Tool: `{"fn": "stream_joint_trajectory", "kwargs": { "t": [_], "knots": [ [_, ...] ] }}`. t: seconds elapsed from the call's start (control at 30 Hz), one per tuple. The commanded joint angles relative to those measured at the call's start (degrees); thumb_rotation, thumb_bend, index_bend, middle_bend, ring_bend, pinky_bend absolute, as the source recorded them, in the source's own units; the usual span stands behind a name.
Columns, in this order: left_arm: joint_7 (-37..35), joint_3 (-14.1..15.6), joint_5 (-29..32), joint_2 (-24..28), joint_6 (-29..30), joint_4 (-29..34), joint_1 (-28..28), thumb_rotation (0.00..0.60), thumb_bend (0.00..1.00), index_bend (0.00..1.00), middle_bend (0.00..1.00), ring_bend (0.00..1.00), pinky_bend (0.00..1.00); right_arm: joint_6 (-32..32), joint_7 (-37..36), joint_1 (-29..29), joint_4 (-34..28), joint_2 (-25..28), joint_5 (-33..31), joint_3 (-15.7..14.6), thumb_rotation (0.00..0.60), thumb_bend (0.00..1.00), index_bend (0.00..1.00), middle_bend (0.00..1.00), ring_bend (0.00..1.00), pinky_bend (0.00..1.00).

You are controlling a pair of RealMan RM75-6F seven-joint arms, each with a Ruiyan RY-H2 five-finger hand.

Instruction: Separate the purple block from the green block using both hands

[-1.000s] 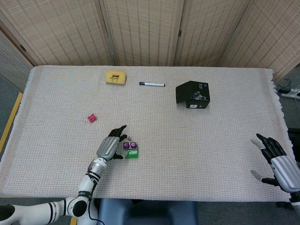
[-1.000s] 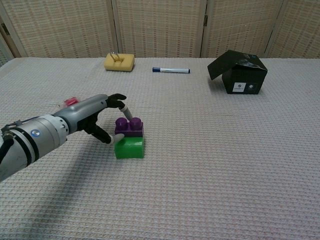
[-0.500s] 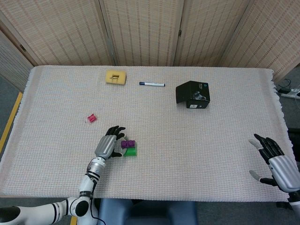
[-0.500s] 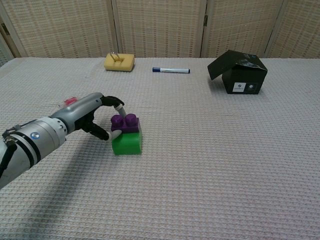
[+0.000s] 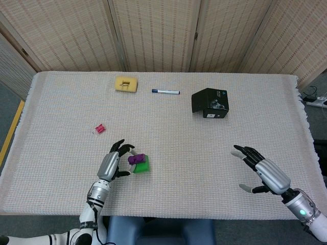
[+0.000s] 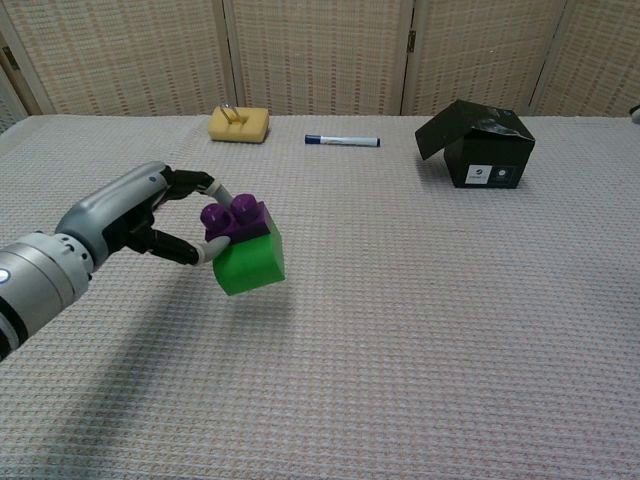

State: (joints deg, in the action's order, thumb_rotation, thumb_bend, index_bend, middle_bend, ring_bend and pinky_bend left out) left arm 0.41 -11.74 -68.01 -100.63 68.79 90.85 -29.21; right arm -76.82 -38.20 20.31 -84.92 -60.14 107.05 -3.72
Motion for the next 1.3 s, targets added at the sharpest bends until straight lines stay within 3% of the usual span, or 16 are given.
{"fn": "stream_joint_trajectory", "kwargs": {
  "t": [0.03, 0.3, 0.57, 1.3],
  "knots": [
    [-1.44, 0.62, -0.80, 1.31, 0.96, 3.46, 1.47, 0.600, 0.55, 0.81, 0.30, 0.05, 0.00, 3.99, -5.96, 4.66, -0.99, -2.60, 0.78, 0.58, 0.600, 0.30, 0.00, 0.00, 0.00, 0.00],
    [-3.36, -0.81, 1.91, 4.63, 0.04, 11.58, 2.65, 0.600, 0.55, 0.81, 0.30, 0.05, 0.00, 9.96, -29.46, 15.67, 0.19, -7.44, 3.00, -0.68, 0.600, 0.30, 0.00, 0.00, 0.00, 0.00],
    [-2.05, -3.52, 5.24, 6.22, -0.98, 16.34, 1.62, 0.600, 0.55, 0.81, 0.30, 0.05, 0.00, 10.33, -40.43, 20.99, 4.47, -13.94, 0.39, 0.21, 0.600, 0.30, 0.00, 0.00, 0.00, 0.00],
    [-2.35, -4.53, 5.34, 9.38, -0.14, 22.98, 1.54, 0.600, 0.55, 0.81, 0.30, 0.05, 0.00, 12.51, -50.31, 28.64, 13.55, -24.00, -2.77, -0.93, 0.600, 0.30, 0.00, 0.00, 0.00, 0.00]
  ]
}}
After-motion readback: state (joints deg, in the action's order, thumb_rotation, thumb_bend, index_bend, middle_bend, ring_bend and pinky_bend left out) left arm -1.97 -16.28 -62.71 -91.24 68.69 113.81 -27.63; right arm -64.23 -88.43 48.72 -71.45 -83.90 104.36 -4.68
